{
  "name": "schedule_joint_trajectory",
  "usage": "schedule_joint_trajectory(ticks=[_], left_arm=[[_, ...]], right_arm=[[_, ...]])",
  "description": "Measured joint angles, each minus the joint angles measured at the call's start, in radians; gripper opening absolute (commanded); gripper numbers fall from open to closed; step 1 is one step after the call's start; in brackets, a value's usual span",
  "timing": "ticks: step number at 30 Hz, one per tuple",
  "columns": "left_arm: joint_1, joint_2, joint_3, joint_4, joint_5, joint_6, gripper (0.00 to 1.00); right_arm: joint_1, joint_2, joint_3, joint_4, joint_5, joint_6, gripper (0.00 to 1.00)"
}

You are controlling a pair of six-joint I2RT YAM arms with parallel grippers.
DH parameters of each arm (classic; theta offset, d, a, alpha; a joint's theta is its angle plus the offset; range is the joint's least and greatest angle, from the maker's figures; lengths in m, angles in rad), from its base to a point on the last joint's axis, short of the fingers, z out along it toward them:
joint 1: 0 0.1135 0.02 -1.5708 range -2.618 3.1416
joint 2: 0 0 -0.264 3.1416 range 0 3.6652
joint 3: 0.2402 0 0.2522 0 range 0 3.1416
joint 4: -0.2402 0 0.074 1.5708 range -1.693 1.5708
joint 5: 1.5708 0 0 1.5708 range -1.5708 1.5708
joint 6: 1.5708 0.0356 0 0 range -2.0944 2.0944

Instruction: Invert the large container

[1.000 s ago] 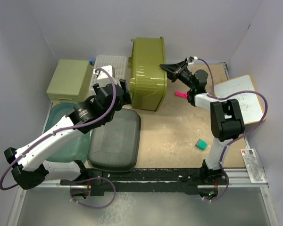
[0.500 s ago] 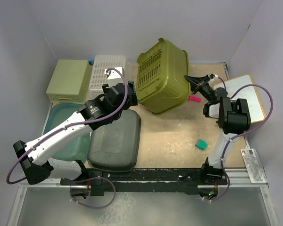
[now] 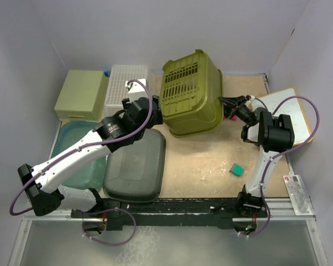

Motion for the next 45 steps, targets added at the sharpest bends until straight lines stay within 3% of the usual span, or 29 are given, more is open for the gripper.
schedule_joint_trajectory(ticks=[7, 15, 30, 45], left_arm=[[0.0, 0.0, -0.004, 0.006, 0.001, 0.0, 0.7], [0.005, 0.002, -0.017, 0.014, 0.011, 0.0, 0.7], [0.006, 0.002, -0.023, 0.02, 0.026, -0.001, 0.7], [0.006, 0.006, -0.034, 0.031, 0.048, -0.001, 0.7]], right_arm=[[0.005, 0.015, 0.058, -0.049, -0.045, -0.064, 0.67], [0.023, 0.015, 0.113, -0.237, -0.045, -0.2, 0.74], [0.087, -0.001, 0.318, -0.964, 0.035, -0.737, 0.8], [0.116, -0.042, 0.575, -1.693, 0.307, -1.322, 0.83]])
